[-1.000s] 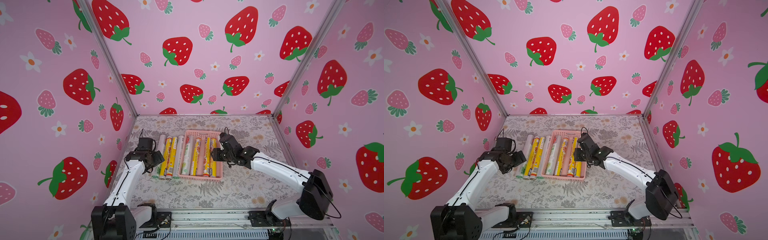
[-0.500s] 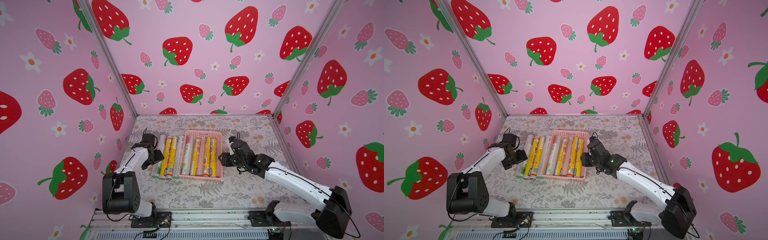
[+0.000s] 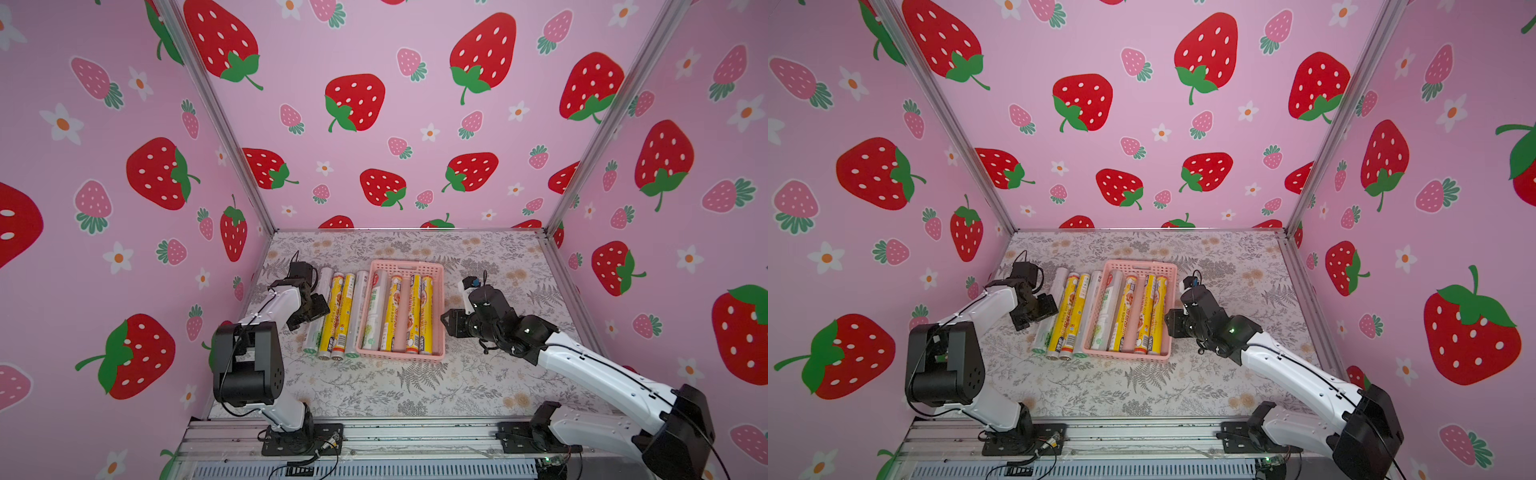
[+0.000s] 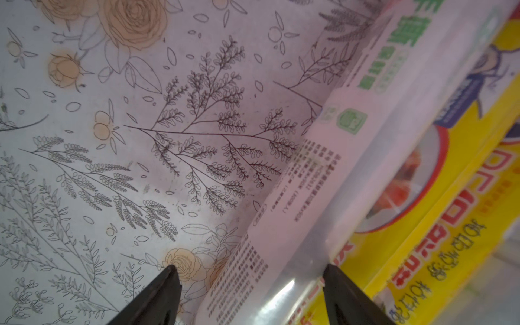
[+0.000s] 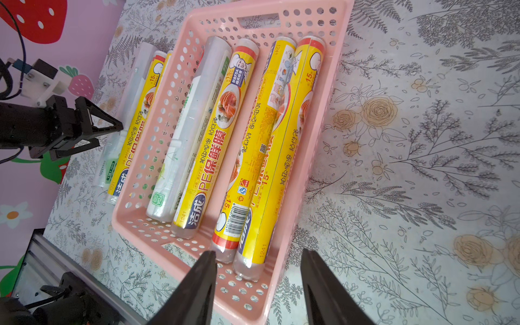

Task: Put the plastic wrap into the basket
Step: Pick up the plastic wrap from the center of the board.

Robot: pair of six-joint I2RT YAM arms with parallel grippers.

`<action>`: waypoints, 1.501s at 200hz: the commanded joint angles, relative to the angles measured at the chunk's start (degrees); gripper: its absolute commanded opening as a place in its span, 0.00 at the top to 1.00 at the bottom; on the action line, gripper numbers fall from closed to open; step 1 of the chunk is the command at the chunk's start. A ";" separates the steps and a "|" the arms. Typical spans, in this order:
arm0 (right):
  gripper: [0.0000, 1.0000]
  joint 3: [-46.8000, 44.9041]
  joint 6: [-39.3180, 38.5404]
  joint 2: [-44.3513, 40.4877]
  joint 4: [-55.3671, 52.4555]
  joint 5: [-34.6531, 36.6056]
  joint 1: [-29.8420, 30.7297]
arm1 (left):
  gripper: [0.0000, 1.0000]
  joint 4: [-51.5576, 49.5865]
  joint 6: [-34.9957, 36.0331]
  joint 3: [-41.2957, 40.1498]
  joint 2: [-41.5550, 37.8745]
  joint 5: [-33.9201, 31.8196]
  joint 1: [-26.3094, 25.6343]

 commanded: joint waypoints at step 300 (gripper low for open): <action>0.46 1.16 -3.26 1.55 1.03 -2.28 -0.03 | 0.19 -3.49 -3.64 -4.09 0.04 0.37 -0.56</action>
